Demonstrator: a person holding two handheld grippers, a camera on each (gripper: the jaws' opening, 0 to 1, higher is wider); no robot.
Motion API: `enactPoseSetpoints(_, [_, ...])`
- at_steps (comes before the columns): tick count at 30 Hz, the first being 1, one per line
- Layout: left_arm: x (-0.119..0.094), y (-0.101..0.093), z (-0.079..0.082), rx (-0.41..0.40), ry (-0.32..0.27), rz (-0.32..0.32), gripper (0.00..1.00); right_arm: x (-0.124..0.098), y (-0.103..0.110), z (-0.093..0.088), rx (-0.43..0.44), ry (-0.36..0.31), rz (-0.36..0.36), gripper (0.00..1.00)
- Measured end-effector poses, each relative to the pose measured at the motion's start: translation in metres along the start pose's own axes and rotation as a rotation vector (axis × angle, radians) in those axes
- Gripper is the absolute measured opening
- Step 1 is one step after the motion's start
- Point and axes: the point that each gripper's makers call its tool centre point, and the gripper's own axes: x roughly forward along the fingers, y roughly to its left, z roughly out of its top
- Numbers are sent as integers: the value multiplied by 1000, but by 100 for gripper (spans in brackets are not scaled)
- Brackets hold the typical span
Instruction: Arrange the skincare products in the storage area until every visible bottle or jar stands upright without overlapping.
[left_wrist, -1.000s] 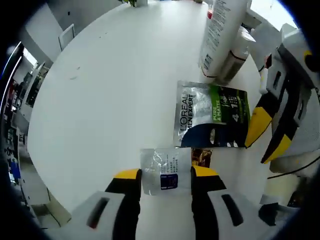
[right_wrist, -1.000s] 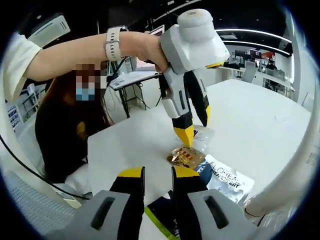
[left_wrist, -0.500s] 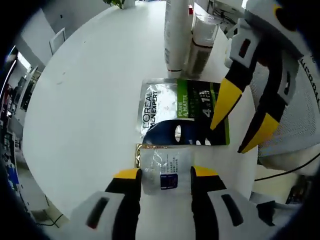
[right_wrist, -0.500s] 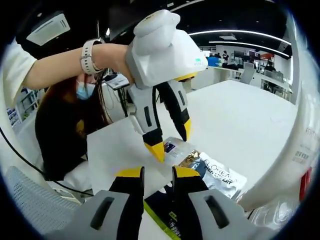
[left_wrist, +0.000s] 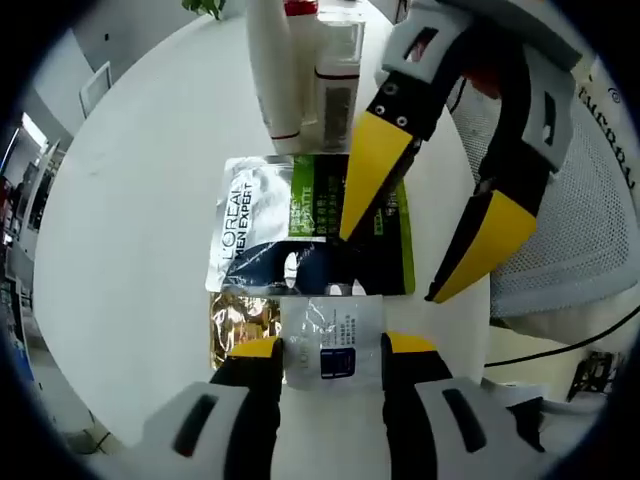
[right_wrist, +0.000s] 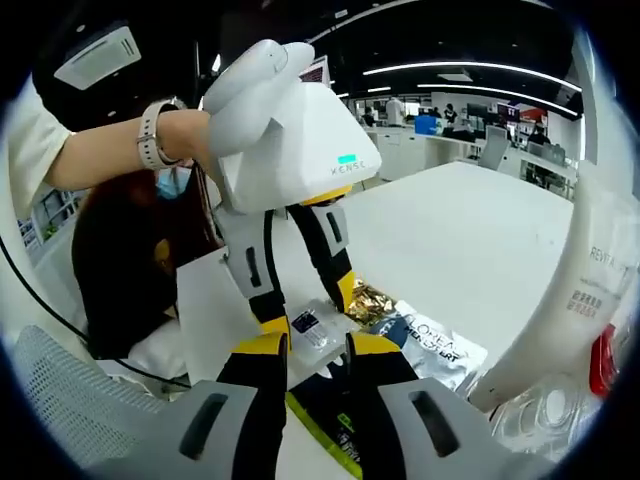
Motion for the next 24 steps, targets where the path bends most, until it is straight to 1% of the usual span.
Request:
enactPoseSetpoints(2, [3,-5,-3,0,9,-15,39,0,1,0,-3,2,1,24])
enactPoseSetpoints(7, [5,-9,-5,-2,17,-19,39,-5,5,1,-7,-1,5,24])
enactPoseSetpoints(9, [6,-11,-8,-2,22,-20,39,-8,4,0,-4,-1,2,24])
enactPoseSetpoints(11, [7,-13,-7,-10,14,-24,39,-8,3,-1,1,2,1,24])
enactPoseSetpoints(13, [9,-16,-9,-10,22,-32,39,-10,3,-2,-3,8,0,25])
enactPoseSetpoints(19, [12,-17,-7,-5,13,-28,39,-22,2,0,-14,10,-6,26])
enactPoseSetpoints(23, [14,-16,-9,9,22,-21,39,-31,-1,1,-14,10,-13,26])
enactPoseSetpoints(24, [14,-17,-8,0,19,-22,39,-34,-2,1,-11,6,-14,26])
